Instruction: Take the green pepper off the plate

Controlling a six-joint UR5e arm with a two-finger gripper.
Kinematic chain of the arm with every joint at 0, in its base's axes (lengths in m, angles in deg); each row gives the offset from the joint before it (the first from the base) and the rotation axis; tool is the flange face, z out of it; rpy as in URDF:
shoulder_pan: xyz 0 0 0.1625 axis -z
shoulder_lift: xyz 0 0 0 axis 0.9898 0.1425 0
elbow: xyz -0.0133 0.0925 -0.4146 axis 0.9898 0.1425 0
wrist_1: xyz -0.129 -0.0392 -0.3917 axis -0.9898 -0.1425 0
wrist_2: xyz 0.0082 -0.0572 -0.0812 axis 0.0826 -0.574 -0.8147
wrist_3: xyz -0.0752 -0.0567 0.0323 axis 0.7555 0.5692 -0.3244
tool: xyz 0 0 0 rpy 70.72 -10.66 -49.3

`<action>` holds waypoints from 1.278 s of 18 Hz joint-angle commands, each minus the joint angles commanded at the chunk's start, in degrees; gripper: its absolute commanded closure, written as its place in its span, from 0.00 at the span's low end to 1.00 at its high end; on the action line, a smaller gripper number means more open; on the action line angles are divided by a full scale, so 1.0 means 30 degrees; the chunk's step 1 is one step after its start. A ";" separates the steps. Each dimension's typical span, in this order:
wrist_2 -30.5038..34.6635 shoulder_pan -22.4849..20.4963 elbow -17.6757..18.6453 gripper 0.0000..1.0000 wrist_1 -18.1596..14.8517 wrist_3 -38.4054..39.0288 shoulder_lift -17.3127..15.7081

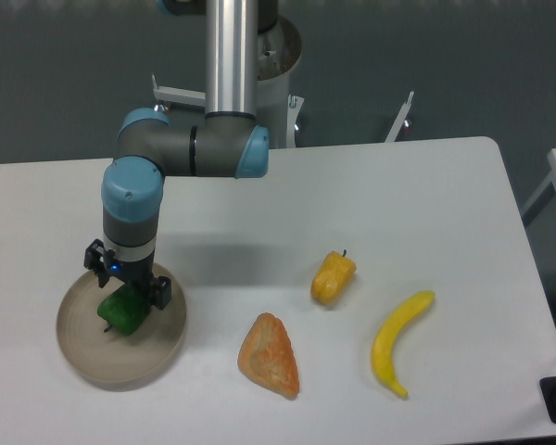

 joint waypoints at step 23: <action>0.0000 -0.3598 -0.0849 0.61 -0.1871 -0.5616 -0.2079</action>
